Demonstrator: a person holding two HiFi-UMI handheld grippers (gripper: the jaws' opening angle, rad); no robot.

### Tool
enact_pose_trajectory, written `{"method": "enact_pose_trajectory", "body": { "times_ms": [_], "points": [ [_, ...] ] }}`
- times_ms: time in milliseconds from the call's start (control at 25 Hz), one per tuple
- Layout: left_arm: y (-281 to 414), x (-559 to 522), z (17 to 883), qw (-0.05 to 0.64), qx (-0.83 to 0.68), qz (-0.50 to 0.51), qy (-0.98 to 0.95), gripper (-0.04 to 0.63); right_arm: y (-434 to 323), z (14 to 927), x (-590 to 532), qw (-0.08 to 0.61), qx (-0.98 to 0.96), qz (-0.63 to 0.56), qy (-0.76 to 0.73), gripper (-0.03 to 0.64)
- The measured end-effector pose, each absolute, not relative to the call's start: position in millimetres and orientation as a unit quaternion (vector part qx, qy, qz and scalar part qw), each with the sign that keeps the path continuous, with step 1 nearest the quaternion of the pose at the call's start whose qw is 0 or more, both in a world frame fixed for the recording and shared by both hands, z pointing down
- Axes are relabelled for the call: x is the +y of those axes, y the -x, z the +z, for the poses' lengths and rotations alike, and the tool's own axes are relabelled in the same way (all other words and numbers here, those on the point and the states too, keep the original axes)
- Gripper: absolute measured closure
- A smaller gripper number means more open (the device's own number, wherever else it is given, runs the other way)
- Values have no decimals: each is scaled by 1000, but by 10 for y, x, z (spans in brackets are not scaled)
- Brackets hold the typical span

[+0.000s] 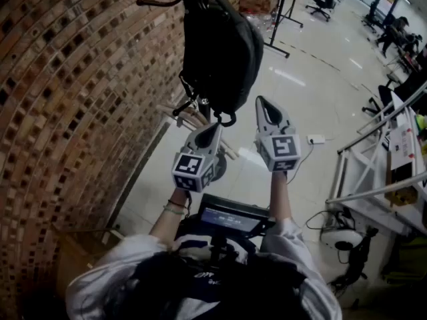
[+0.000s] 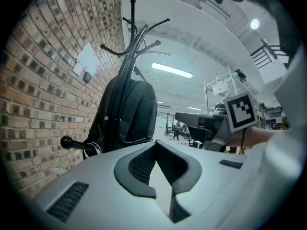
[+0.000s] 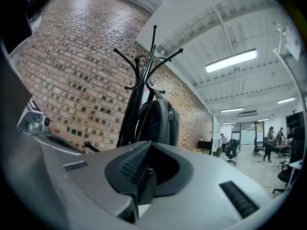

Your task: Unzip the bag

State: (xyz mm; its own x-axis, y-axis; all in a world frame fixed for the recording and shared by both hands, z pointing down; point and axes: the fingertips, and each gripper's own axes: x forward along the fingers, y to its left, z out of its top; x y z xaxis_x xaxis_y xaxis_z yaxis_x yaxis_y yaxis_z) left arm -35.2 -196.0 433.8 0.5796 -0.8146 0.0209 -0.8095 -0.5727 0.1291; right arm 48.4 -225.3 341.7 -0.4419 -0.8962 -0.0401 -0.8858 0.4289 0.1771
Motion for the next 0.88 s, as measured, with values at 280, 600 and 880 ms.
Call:
{"method": "enact_pose_trajectory", "body": {
  "times_ms": [280,600,880],
  "points": [
    [374,-2247,4296,71,-444,-26,-893,586,-598,3406,-2792,52,-831,-150,-534,623],
    [373,-2450,4365,78,-438,-22,-895,586,-678,3089,-3115,138,-787,-265,-540,613],
    [326,-2588,4309,84,-449,-35,-889,586,-626,2898,-3258,217,-753,-349,-513,553]
  ]
}}
